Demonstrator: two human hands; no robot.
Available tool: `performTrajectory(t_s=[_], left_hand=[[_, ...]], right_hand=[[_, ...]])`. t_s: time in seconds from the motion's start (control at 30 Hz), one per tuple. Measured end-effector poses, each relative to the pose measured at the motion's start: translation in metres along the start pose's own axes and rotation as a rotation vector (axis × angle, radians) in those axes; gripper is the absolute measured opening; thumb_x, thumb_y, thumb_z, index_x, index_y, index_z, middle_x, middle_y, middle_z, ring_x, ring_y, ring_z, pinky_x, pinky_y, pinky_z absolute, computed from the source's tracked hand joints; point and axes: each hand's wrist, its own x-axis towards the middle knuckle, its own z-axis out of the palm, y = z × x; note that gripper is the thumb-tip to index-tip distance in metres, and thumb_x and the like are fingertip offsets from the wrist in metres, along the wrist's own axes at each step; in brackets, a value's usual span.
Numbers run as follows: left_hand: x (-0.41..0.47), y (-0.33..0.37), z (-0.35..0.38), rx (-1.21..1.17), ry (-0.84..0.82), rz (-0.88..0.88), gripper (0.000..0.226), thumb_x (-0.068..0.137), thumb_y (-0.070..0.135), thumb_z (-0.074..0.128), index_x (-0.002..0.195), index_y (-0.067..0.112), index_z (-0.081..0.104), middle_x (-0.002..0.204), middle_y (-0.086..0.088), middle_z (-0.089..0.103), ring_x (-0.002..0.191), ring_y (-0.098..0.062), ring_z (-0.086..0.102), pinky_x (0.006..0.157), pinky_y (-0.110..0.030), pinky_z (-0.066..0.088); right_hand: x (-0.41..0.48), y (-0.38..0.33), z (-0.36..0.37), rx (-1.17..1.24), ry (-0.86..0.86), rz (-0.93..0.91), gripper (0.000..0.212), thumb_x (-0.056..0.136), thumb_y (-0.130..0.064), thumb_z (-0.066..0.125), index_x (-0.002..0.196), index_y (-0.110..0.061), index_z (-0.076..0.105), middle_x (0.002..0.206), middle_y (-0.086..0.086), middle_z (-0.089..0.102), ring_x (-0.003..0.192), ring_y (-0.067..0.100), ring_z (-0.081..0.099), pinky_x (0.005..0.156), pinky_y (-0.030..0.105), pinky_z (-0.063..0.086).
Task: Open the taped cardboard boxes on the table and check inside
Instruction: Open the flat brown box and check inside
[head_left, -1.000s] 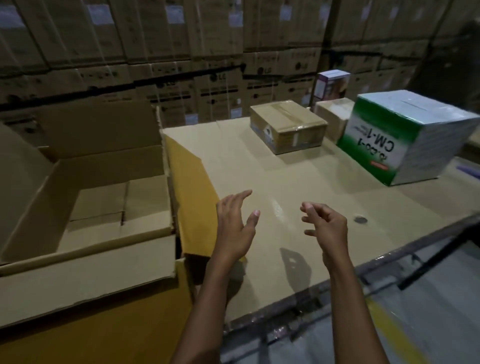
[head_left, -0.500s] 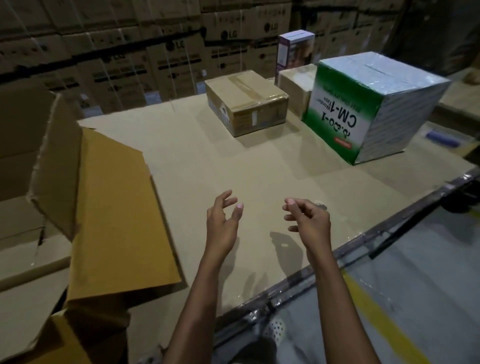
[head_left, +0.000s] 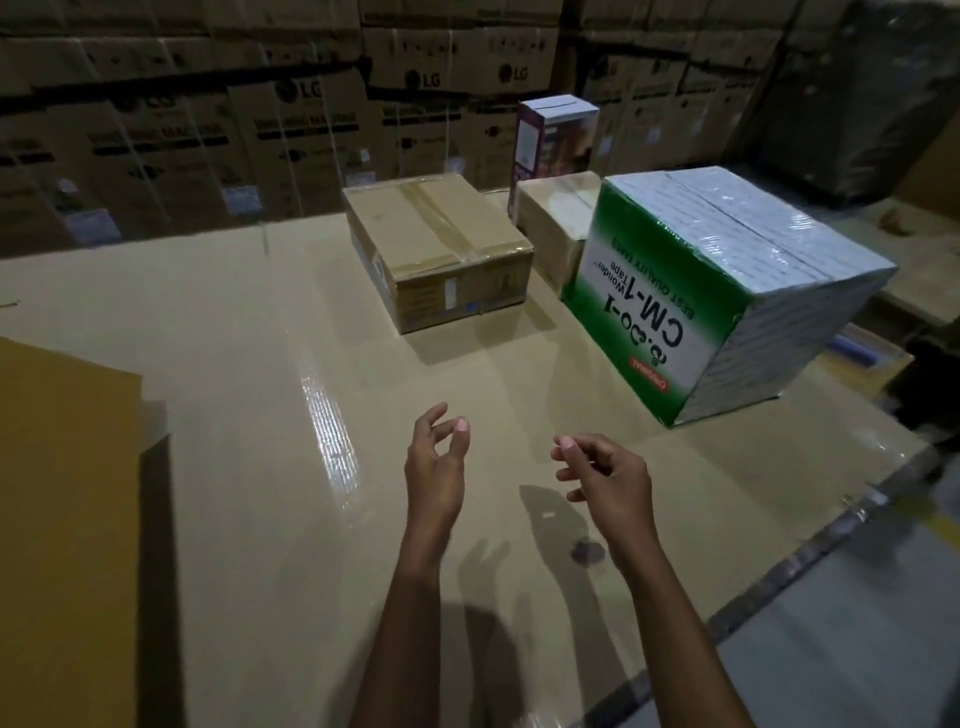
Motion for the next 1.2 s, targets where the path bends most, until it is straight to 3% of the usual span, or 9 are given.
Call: performTrajectory(t_s=[0.4, 0.57, 0.7, 0.77, 0.83, 0.93, 1.03, 1.13, 1.2], left_hand=[[0.138, -0.016, 0.037, 0.112, 0.035, -0.049, 0.033, 0.099, 0.034, 0.064, 0.131, 0.029, 0.058, 0.117, 0.003, 0.067, 0.114, -0.018, 0.063, 0.1, -0.04, 0.052], [0.23, -0.003, 0.048, 0.091, 0.146, -0.09, 0.03, 0.098, 0.029, 0.066, 0.127, 0.027, 0.061, 0.116, 0.001, 0.068, 0.109, -0.017, 0.065, 0.09, -0.034, 0.053], [0.305, 0.004, 0.067, 0.012, 0.283, -0.13, 0.05, 0.088, 0.044, 0.076, 0.128, 0.019, 0.061, 0.107, 0.006, 0.067, 0.102, -0.014, 0.066, 0.095, -0.04, 0.056], [0.339, 0.004, 0.077, -0.042, 0.399, -0.18, 0.066, 0.067, 0.067, 0.079, 0.114, 0.026, 0.061, 0.111, 0.002, 0.067, 0.104, -0.017, 0.066, 0.099, -0.049, 0.055], [0.361, 0.006, 0.085, -0.103, 0.559, -0.232, 0.071, 0.053, 0.075, 0.079, 0.101, 0.029, 0.055, 0.108, 0.002, 0.066, 0.101, -0.023, 0.067, 0.096, -0.048, 0.056], [0.374, 0.001, 0.084, -0.199, 0.675, -0.263, 0.085, 0.057, 0.071, 0.082, 0.125, 0.024, 0.059, 0.12, -0.001, 0.064, 0.107, -0.027, 0.064, 0.097, -0.045, 0.055], [0.362, 0.0, 0.07, -0.182, 0.588, -0.262, 0.079, 0.053, 0.073, 0.08, 0.113, 0.024, 0.069, 0.117, -0.001, 0.069, 0.105, -0.024, 0.066, 0.095, -0.046, 0.057], [0.32, 0.003, 0.053, -0.13, 0.513, -0.286, 0.065, 0.066, 0.063, 0.082, 0.113, 0.02, 0.068, 0.115, -0.001, 0.066, 0.096, -0.021, 0.063, 0.082, -0.037, 0.058], [0.282, 0.001, 0.04, -0.103, 0.485, -0.295, 0.066, 0.063, 0.067, 0.08, 0.111, 0.023, 0.067, 0.113, 0.001, 0.067, 0.095, -0.021, 0.063, 0.086, -0.039, 0.057]], right_hand=[[0.152, 0.038, 0.046, -0.008, -0.118, 0.124, 0.011, 0.098, -0.021, 0.07, 0.099, -0.023, 0.081, 0.088, 0.0, 0.079, 0.08, 0.02, 0.071, 0.062, 0.034, 0.056], [0.268, 0.038, 0.089, -0.032, -0.086, 0.062, 0.006, 0.096, -0.033, 0.072, 0.097, -0.031, 0.078, 0.09, -0.004, 0.077, 0.087, 0.024, 0.072, 0.076, 0.05, 0.063], [0.375, 0.014, 0.129, -0.118, -0.063, -0.105, 0.034, 0.094, -0.049, 0.068, 0.128, -0.047, 0.062, 0.135, -0.003, 0.06, 0.124, 0.018, 0.058, 0.098, 0.039, 0.053], [0.419, 0.002, 0.144, -0.189, -0.044, -0.155, 0.049, 0.094, -0.053, 0.067, 0.14, -0.048, 0.054, 0.155, 0.002, 0.04, 0.141, 0.023, 0.041, 0.104, 0.032, 0.039], [0.451, 0.0, 0.154, -0.225, -0.076, -0.157, 0.051, 0.092, -0.057, 0.067, 0.141, -0.05, 0.053, 0.16, 0.006, 0.03, 0.148, 0.026, 0.032, 0.111, 0.035, 0.035], [0.464, 0.006, 0.159, -0.274, -0.193, -0.154, 0.049, 0.093, -0.06, 0.065, 0.139, -0.048, 0.057, 0.153, 0.006, 0.036, 0.143, 0.028, 0.04, 0.11, 0.03, 0.034], [0.441, 0.013, 0.146, -0.31, -0.2, -0.181, 0.049, 0.093, -0.058, 0.066, 0.14, -0.047, 0.057, 0.153, 0.006, 0.036, 0.141, 0.028, 0.042, 0.111, 0.035, 0.037], [0.395, 0.011, 0.126, -0.332, -0.182, -0.15, 0.049, 0.093, -0.058, 0.066, 0.139, -0.046, 0.055, 0.154, 0.004, 0.035, 0.142, 0.027, 0.041, 0.11, 0.036, 0.038], [0.356, 0.011, 0.113, -0.334, -0.178, -0.128, 0.049, 0.093, -0.057, 0.067, 0.139, -0.046, 0.056, 0.153, 0.003, 0.035, 0.14, 0.026, 0.043, 0.108, 0.035, 0.038]])
